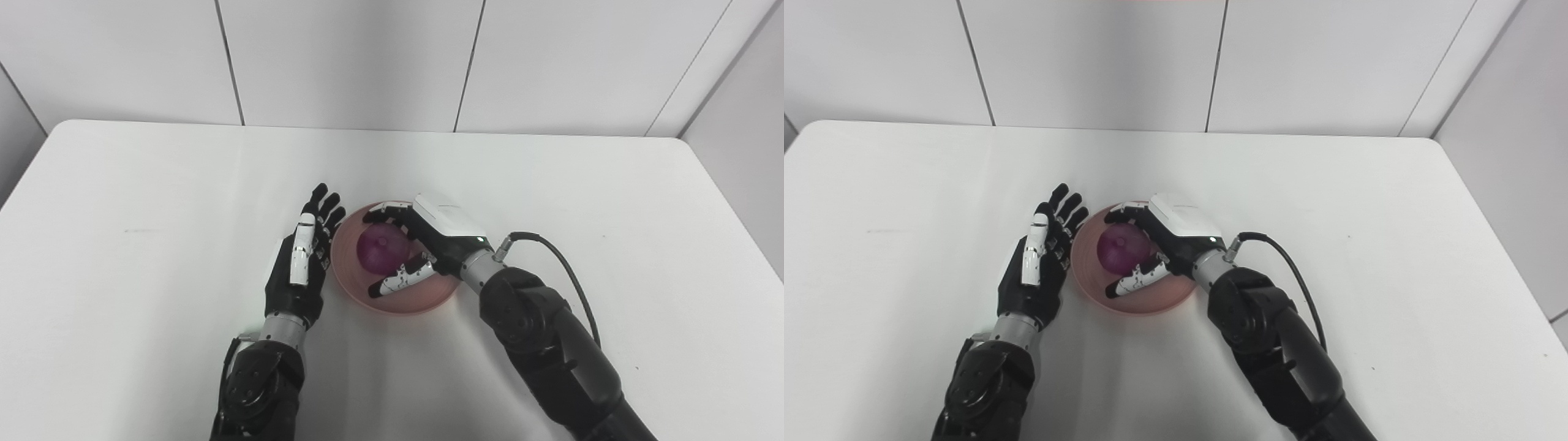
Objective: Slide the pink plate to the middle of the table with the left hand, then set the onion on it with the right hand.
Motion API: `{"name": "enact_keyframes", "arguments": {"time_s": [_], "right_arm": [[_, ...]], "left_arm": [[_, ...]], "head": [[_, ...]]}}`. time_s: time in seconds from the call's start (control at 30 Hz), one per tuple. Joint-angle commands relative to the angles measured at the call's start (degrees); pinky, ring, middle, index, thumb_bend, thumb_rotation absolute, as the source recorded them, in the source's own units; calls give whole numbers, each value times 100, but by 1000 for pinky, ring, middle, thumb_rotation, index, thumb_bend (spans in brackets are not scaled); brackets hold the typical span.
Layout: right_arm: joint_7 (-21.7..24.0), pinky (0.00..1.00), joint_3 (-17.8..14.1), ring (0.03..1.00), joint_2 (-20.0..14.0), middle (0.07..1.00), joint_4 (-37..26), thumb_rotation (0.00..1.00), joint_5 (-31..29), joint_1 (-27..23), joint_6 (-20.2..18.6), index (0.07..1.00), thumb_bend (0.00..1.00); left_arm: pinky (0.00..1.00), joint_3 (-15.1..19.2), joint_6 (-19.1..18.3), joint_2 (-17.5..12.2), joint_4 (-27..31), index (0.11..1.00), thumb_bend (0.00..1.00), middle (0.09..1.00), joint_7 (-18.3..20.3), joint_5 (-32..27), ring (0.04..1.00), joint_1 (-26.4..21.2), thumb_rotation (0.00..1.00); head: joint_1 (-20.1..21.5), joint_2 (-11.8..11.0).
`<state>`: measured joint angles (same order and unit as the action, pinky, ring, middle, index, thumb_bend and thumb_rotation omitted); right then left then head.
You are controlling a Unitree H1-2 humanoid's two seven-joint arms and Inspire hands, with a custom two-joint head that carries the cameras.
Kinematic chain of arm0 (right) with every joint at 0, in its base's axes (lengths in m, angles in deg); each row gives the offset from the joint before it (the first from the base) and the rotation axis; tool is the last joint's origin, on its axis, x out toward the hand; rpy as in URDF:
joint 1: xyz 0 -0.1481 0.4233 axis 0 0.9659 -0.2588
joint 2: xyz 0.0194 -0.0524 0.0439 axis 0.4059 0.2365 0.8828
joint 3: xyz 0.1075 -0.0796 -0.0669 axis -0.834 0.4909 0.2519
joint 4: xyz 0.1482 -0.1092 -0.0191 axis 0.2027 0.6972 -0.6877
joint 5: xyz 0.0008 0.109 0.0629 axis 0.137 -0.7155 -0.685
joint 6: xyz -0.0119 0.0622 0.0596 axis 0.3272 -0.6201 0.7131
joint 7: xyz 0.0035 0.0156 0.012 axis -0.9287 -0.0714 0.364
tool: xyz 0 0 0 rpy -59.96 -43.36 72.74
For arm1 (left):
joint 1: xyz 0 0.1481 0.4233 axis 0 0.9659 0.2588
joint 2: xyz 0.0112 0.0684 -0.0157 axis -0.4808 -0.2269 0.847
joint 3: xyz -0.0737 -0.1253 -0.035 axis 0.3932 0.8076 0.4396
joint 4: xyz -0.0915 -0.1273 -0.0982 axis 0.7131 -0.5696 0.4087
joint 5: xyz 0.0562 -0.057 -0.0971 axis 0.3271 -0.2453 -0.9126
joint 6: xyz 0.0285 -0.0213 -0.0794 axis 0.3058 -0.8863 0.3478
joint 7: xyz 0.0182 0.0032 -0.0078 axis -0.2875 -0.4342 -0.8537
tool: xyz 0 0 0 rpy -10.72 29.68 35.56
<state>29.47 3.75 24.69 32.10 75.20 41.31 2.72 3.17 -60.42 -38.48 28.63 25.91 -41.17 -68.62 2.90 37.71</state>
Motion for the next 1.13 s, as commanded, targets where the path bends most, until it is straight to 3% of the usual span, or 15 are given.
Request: {"name": "enact_keyframes", "arguments": {"time_s": [0.0,0.2,0.7,0.8,0.97,1.1], "right_arm": [[-42,598,-103,708,-17,764,-271,333,-21,-120,92,775,1000],[-114,627,-154,727,-73,771,-395,353,-46,-88,220,792,1000],[340,611,-372,716,-142,763,-1256,376,186,-118,-207,789,1000],[384,618,-561,729,-168,773,-1349,381,161,-100,-251,801,1000],[251,795,-960,872,-189,899,-1346,481,27,30,-162,913,1000],[-56,788,-1323,896,-140,930,-1319,523,-175,207,-42,948,1000]], "left_arm": [[962,-2,-165,116,-51,945,448,959,-64,10,954,106,1000],[961,9,-126,84,-107,950,453,964,-28,-9,958,94,1000],[960,33,-141,77,-100,949,445,962,-48,-4,961,85,1000],[959,56,-122,83,-114,948,438,961,-42,-35,957,75,1000],[960,99,-75,60,-174,953,434,965,2,-85,954,61,1000],[963,121,-52,46,-193,955,438,967,48,-111,956,53,1000]], "head": [[-5,-1],[25,-10],[126,-46],[163,-71],[227,-96],[228,-108]]}}
